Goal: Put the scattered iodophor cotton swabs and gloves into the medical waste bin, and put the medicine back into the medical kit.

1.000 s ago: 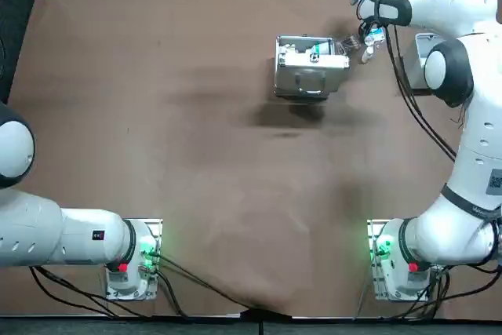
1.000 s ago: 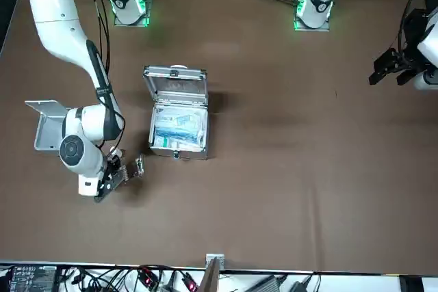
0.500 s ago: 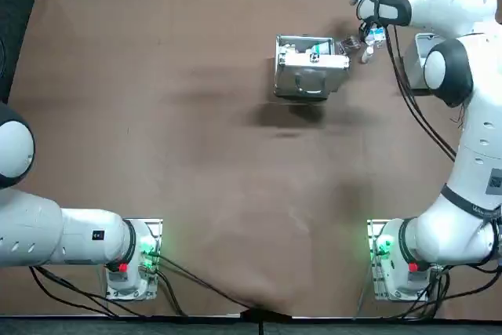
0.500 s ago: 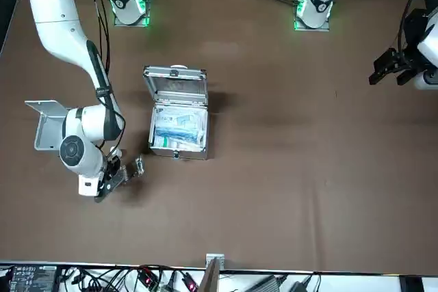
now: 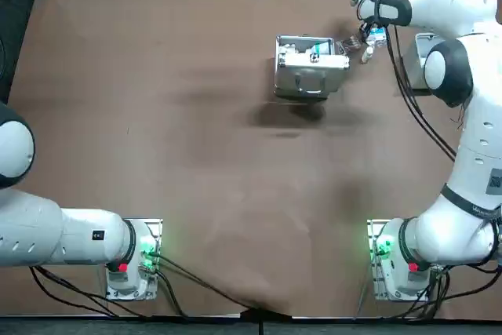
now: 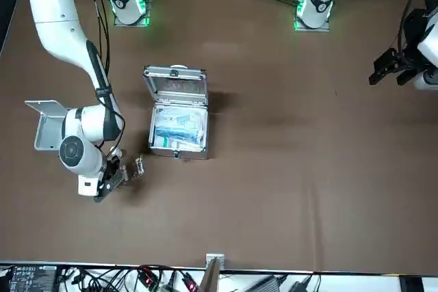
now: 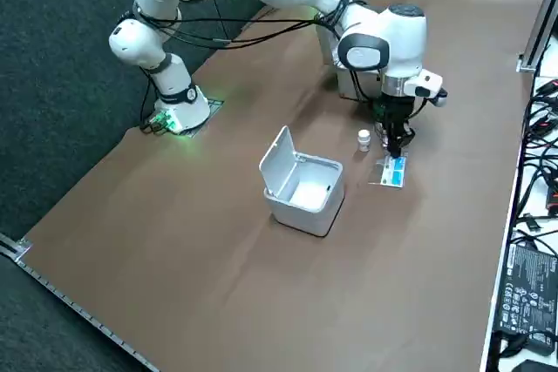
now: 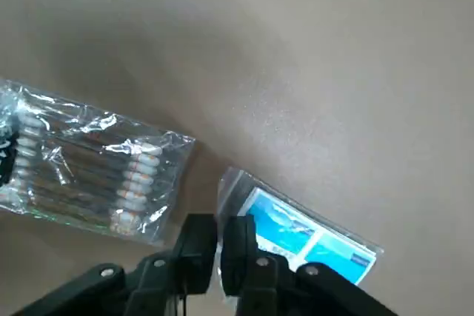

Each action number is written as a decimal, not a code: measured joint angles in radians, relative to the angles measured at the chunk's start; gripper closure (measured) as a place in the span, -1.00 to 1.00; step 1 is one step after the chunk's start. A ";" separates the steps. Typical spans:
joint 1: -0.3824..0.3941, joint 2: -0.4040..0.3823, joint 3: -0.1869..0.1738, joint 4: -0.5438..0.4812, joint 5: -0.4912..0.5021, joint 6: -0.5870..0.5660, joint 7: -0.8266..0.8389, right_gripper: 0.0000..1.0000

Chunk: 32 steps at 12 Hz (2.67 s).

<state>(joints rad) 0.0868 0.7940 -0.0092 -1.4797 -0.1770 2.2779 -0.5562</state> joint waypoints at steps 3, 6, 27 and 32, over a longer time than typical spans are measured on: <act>0.000 0.002 0.000 0.000 0.000 -0.007 0.000 0.85; -0.002 0.002 0.000 0.000 0.000 -0.020 0.000 0.96; -0.217 -0.234 -0.015 0.237 0.177 -0.708 -0.022 0.97; -0.321 -0.219 -0.013 0.204 0.188 -0.759 -0.124 0.97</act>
<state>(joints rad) -0.2346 0.5754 -0.0224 -1.2760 0.0108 1.5188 -0.6801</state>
